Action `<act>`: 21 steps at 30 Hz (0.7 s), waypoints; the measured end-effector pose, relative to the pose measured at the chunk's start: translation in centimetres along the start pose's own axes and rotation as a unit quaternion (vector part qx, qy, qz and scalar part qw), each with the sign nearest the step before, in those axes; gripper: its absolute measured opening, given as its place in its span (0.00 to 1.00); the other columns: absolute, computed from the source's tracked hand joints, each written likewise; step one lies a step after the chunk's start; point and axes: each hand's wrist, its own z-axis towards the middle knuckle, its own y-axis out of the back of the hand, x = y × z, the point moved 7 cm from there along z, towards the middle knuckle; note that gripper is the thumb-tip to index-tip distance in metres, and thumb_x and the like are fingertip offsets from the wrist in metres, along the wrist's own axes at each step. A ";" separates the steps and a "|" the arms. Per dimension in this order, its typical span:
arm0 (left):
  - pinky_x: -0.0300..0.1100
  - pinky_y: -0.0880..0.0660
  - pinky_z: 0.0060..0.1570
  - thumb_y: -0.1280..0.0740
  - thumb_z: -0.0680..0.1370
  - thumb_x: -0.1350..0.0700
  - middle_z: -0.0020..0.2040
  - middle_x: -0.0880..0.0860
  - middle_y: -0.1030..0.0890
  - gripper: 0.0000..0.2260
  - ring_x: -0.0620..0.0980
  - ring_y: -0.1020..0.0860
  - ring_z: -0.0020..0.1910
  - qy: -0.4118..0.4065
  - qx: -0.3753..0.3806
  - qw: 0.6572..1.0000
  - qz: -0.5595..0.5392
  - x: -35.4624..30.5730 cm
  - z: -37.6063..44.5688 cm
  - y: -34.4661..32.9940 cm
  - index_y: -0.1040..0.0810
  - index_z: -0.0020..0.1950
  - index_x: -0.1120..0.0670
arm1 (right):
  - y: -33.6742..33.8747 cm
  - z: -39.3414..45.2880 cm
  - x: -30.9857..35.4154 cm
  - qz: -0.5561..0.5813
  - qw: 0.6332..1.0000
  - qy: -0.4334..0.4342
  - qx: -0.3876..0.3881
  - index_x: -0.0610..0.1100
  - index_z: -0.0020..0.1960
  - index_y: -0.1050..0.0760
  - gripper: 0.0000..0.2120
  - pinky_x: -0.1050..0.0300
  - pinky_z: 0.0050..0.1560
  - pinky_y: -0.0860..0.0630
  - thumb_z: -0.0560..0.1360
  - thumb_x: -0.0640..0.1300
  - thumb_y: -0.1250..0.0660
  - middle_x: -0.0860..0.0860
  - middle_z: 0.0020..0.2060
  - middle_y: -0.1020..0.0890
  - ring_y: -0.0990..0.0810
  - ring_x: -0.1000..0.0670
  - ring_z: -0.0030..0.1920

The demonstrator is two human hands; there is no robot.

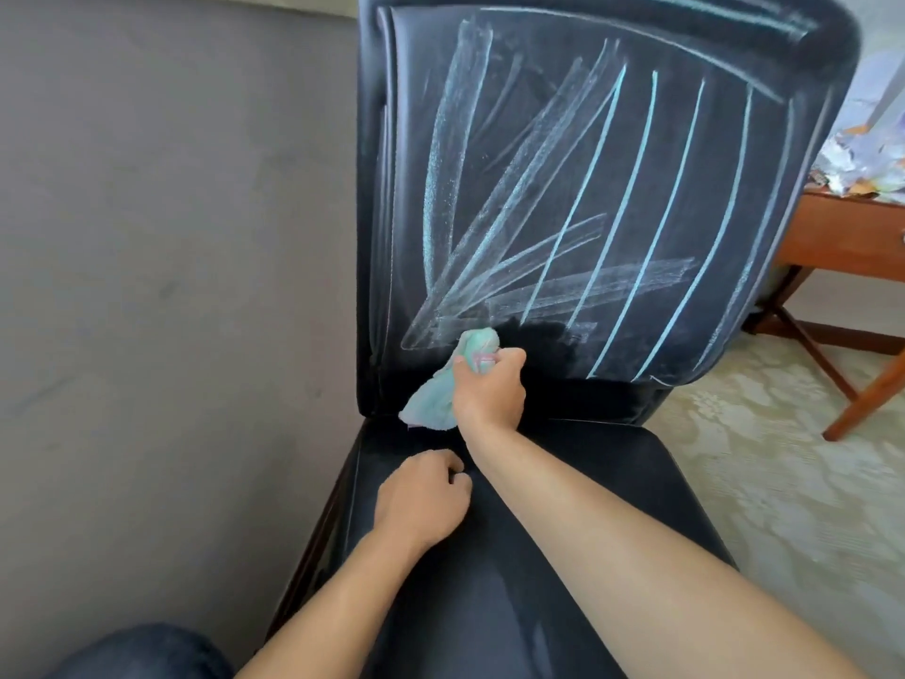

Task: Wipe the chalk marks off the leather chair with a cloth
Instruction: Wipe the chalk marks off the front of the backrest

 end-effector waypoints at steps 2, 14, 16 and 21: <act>0.45 0.25 0.50 0.39 0.80 0.50 0.60 0.46 0.17 0.17 0.50 0.20 0.59 -0.009 -0.020 1.000 0.017 -0.5 -0.4 2.0 0.21 0.68 0.44 | 0.1 -1.0 1.8 -0.003 0.999 0.036 0.004 0.50 0.50 0.36 0.13 0.47 0.42 0.18 0.79 0.50 0.31 0.54 0.41 0.23 0.19 0.49 0.43; 0.49 0.26 0.54 0.34 0.78 0.57 0.63 0.49 0.24 0.13 0.54 0.22 0.59 -0.039 -0.269 0.962 -0.024 0.2 -0.3 13.3 0.23 0.62 0.51 | 2.2 -1.2 7.8 -0.111 0.965 0.239 0.010 0.48 0.53 0.37 0.15 0.54 0.40 0.30 0.78 0.50 0.31 0.49 0.53 0.23 0.22 0.46 0.46; 0.49 0.28 0.60 0.33 0.78 0.58 0.73 0.48 0.31 0.23 0.51 0.27 0.67 -0.062 -0.242 0.967 -0.057 0.1 0.7 13.2 0.30 0.72 0.51 | 3.7 0.3 6.1 -0.085 0.982 0.167 -0.027 0.46 0.52 0.38 0.15 0.54 0.40 0.32 0.79 0.49 0.31 0.47 0.53 0.23 0.21 0.43 0.48; 0.43 0.34 0.68 0.32 0.76 0.62 0.79 0.47 0.32 0.25 0.50 0.31 0.75 -0.064 -0.252 0.945 -0.196 0.0 2.3 13.5 0.31 0.72 0.52 | 1.4 -0.6 5.7 -0.036 0.986 0.165 0.008 0.46 0.51 0.37 0.15 0.57 0.39 0.30 0.78 0.48 0.30 0.50 0.51 0.25 0.21 0.47 0.48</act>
